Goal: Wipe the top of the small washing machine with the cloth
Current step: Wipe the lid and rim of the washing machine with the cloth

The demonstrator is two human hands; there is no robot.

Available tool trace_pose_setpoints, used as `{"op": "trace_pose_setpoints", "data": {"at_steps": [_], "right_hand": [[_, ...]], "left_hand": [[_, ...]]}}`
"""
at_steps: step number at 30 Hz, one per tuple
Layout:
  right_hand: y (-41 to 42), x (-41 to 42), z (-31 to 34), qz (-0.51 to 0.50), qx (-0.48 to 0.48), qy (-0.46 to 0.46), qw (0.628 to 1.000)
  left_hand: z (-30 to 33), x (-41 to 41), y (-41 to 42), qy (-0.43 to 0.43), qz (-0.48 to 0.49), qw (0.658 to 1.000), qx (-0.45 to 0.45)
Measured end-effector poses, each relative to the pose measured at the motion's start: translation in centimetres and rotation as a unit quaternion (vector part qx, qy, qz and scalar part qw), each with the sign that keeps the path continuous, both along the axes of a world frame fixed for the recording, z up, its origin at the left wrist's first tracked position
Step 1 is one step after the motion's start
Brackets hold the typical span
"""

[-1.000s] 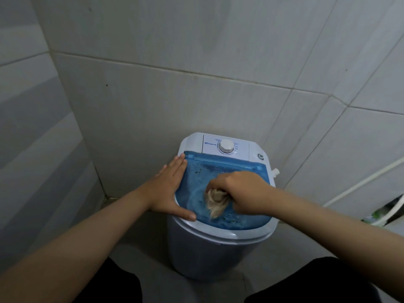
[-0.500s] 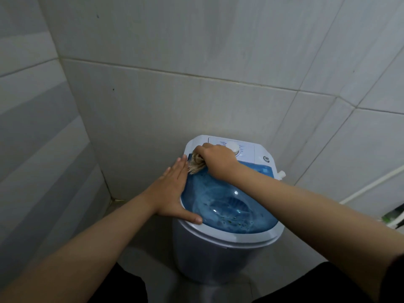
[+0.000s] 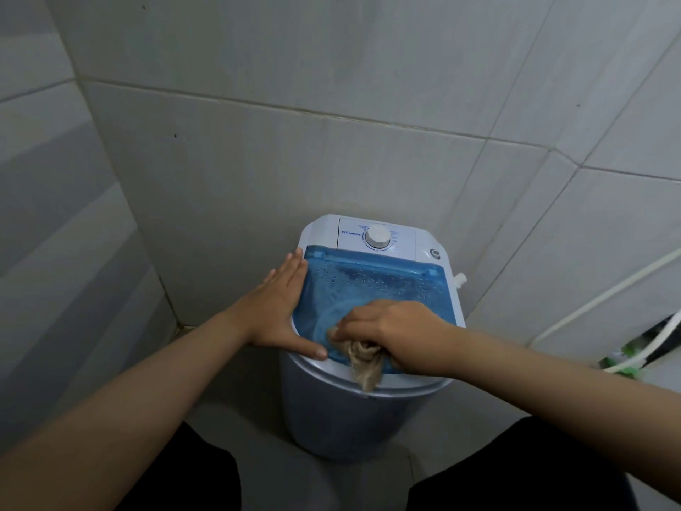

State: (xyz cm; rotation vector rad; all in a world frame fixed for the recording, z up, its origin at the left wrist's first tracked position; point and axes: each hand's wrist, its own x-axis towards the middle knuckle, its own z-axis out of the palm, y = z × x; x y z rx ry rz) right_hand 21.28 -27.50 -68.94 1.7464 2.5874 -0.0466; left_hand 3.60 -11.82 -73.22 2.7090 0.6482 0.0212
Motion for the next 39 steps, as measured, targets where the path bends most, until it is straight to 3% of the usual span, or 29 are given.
{"op": "trace_pose_setpoints", "data": {"at_steps": [7,13,15,18,20,22,31,39], "right_hand": [[-4.0,3.7,0.2,0.065,0.001,-0.069,0.995],[-5.5,6.4,2.2,0.046,-0.041,-0.127,0.99],[-5.2,6.7,3.8,-0.032,-0.085,-0.102,0.991],[-3.6,5.7,4.6,-0.15,-0.09,0.012,0.984],[-1.8,4.2,4.1,-0.153,-0.09,0.083,0.981],[0.1,2.4,3.5,-0.147,-0.119,0.093,0.978],[1.5,1.1,3.1,-0.131,-0.157,-0.085,0.975],[1.7,0.8,5.1,-0.103,-0.2,-0.257,0.94]], "left_hand": [[0.2,0.0,-0.2,0.001,-0.002,1.0,-0.004],[0.3,0.0,-0.3,0.001,0.0,1.0,-0.01],[0.2,0.0,-0.3,0.0,0.0,1.0,-0.012],[0.1,-0.1,-0.2,-0.003,-0.002,1.0,-0.016],[0.1,0.0,-0.2,-0.005,-0.002,1.0,-0.015],[0.1,0.0,-0.3,-0.008,-0.002,1.0,-0.016],[0.0,0.0,-0.1,-0.011,-0.005,1.0,-0.016],[0.0,-0.1,-0.2,-0.009,-0.002,1.0,-0.015]]}}
